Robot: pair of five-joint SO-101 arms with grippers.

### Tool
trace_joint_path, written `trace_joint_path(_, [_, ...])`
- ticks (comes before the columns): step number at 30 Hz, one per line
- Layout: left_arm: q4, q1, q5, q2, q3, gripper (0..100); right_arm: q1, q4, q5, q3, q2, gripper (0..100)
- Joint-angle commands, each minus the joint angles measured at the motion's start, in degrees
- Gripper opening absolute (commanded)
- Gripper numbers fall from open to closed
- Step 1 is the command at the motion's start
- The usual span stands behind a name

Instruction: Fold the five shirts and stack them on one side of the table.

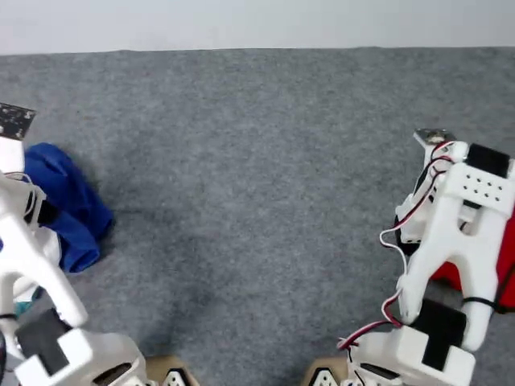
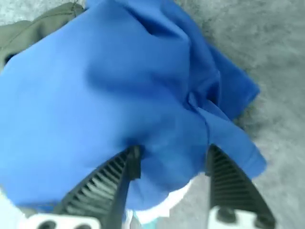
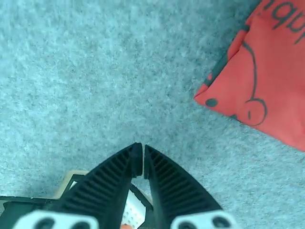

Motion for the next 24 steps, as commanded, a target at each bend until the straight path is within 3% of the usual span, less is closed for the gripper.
trace_joint_path(1, [-3.7,0.2,-0.8,2.7,-0.7,11,-0.6,2.5,-0.4,-0.3,-3.1,1.0])
trace_joint_path(3, [-3.6,1.5,-0.8,3.0,-1.8,0,-0.6,2.5,-0.4,-0.2,-3.6,1.0])
trace_joint_path(6, [-0.7,3.7,1.3,0.3,-4.0,0,-0.6,2.5,-0.5,-0.2,-4.2,1.0])
trace_joint_path(13, [4.1,11.8,15.3,-14.4,-13.1,0,-0.6,2.6,-0.5,0.6,-6.8,1.0])
trace_joint_path(20, [3.8,26.3,29.5,-24.7,-20.3,0,-0.6,2.5,-0.5,6.2,-10.9,0.9])
trace_joint_path(24, [4.0,33.8,29.6,-25.6,-21.7,0,-0.6,2.5,-0.4,8.1,-13.1,0.9])
